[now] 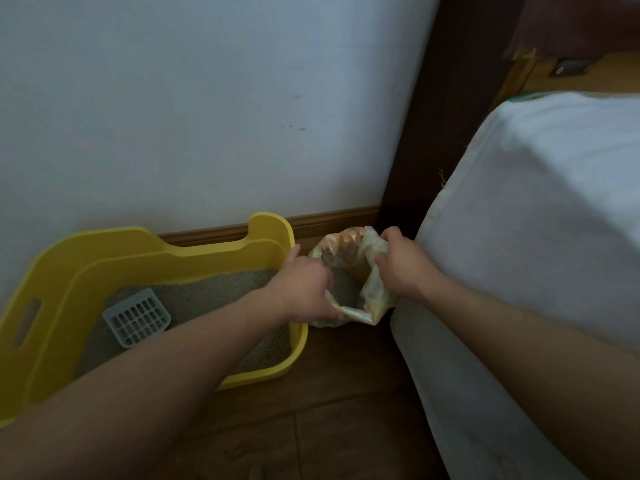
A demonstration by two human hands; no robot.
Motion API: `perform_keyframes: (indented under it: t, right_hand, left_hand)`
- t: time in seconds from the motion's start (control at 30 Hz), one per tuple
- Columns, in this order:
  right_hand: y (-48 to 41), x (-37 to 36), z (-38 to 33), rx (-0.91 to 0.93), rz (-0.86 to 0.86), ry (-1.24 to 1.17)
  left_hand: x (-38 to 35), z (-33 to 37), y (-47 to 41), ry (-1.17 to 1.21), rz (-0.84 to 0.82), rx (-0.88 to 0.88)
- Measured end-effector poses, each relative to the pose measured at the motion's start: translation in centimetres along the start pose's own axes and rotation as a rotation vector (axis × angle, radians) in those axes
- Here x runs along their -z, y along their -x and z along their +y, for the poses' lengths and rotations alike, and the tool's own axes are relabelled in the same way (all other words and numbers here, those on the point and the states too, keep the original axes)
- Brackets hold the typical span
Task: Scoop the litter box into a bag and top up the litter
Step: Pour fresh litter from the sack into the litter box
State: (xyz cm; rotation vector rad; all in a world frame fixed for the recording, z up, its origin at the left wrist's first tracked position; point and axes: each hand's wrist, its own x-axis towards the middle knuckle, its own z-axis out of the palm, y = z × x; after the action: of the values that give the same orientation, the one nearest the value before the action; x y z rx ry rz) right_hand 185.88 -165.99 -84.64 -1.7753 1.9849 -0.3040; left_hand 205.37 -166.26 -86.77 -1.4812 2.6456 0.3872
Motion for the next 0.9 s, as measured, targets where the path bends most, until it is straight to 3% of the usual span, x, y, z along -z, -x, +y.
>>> perform_keyframes:
  t: [0.27,0.53,0.9]
  right_hand:
    - [-0.2,-0.1,0.2,0.012,0.051,0.104]
    - [0.0,0.3,0.0,0.068,0.067,0.168]
    - [1.3,1.9,-1.4,0.141,0.100,-0.008]
  left_hand:
    - [-0.3,-1.0,0.0,0.021,-0.018,-0.047]
    - [-0.7,-1.4,0.2,0.024,0.065,-0.041]
    - [1.0,-0.9,1.2,0.166,0.150,0.034]
